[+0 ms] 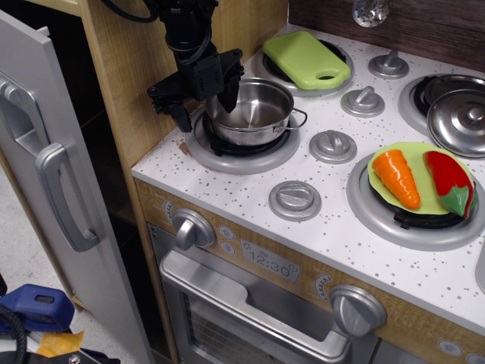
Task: Pick up pan from stove
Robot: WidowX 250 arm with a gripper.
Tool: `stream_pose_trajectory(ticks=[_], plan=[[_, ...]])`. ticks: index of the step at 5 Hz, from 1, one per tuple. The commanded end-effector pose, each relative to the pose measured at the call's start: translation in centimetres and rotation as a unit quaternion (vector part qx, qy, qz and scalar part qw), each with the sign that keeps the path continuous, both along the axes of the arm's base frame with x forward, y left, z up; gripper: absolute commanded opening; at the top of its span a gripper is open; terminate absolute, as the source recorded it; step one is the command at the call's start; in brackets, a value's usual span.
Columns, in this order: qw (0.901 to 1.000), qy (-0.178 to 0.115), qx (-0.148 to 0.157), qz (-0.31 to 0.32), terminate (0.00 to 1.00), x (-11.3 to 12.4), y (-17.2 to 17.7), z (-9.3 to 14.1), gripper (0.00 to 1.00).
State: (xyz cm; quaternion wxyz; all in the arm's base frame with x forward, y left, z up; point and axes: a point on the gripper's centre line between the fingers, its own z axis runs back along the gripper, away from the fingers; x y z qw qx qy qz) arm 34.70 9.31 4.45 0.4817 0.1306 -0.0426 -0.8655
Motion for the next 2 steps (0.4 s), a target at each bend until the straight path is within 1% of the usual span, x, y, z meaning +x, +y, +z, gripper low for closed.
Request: stream_pose_trajectory(ticks=[1, 2], plan=[[1.0000, 0.000, 0.000, 0.000, 0.00, 0.00, 0.00, 0.00, 1.00], [0.9999, -0.003, -0.008, -0.010, 0.00, 0.21, 0.05, -0.17, 1.00]])
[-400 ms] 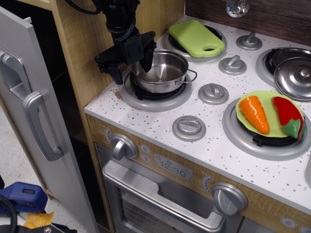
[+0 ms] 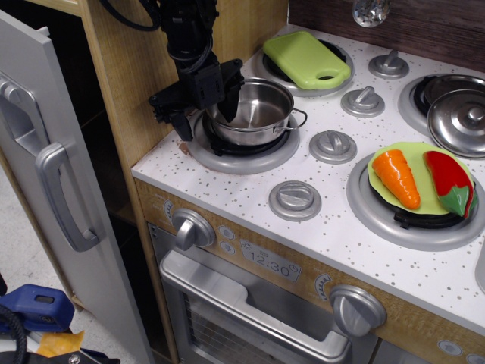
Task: Pick up pan from stove
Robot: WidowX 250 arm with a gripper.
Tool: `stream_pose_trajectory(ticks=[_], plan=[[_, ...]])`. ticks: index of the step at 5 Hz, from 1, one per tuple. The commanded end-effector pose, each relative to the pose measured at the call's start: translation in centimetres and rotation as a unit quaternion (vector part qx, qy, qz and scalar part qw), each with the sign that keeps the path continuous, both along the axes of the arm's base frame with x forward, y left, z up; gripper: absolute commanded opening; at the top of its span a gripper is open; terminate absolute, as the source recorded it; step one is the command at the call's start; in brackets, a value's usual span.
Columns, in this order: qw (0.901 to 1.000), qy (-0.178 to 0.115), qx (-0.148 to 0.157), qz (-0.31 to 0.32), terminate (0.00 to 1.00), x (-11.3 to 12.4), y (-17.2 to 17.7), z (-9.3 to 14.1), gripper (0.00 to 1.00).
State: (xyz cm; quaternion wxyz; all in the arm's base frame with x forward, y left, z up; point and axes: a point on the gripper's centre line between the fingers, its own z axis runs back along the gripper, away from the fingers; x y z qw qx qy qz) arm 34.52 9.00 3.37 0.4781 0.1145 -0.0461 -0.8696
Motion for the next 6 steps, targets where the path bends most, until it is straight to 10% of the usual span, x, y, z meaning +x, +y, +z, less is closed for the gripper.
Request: stream_pose_trajectory(ticks=[1, 2, 6], plan=[[0.9999, -0.011, -0.002, -0.010, 0.00, 0.6, 0.6, 0.7, 1.00], [0.9999, -0.010, -0.010, -0.010, 0.00, 0.8, 0.8, 0.4, 0.00], [0.9992, -0.036, -0.005, 0.015, 0.00, 0.9, 0.7, 1.9, 0.00]])
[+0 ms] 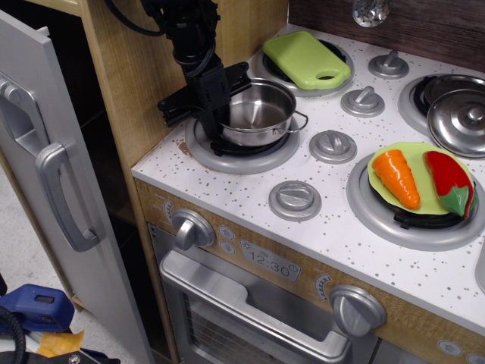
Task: Pick up pan from stove
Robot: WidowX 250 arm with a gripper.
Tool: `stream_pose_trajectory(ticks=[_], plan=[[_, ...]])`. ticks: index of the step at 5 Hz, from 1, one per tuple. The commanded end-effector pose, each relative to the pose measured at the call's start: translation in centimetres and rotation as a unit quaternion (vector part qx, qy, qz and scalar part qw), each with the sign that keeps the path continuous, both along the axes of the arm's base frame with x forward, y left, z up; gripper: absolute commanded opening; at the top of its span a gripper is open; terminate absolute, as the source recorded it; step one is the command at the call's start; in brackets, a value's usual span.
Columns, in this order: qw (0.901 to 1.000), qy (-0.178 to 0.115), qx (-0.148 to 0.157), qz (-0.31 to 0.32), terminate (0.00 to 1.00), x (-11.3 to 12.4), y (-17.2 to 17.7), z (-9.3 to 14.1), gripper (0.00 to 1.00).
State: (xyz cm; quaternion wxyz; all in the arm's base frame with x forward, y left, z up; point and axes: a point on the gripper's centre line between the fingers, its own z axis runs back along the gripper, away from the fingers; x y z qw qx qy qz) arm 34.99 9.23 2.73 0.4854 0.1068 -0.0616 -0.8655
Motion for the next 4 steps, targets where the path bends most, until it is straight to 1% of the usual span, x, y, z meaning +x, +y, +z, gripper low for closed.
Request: stream_pose_trajectory(ticks=[1, 2, 3, 4], plan=[[0.9987, -0.037, 0.026, 0.022, 0.00, 0.2, 0.4, 4.0, 0.00], [0.9978, -0.041, 0.042, 0.033, 0.00, -0.1, 0.5, 5.4, 0.00], [0.9975, -0.041, 0.048, 0.033, 0.00, 0.0, 0.6, 6.4, 0.00], [0.9968, -0.054, 0.051, 0.031, 1.00, 0.0, 0.4, 7.1, 0.00]])
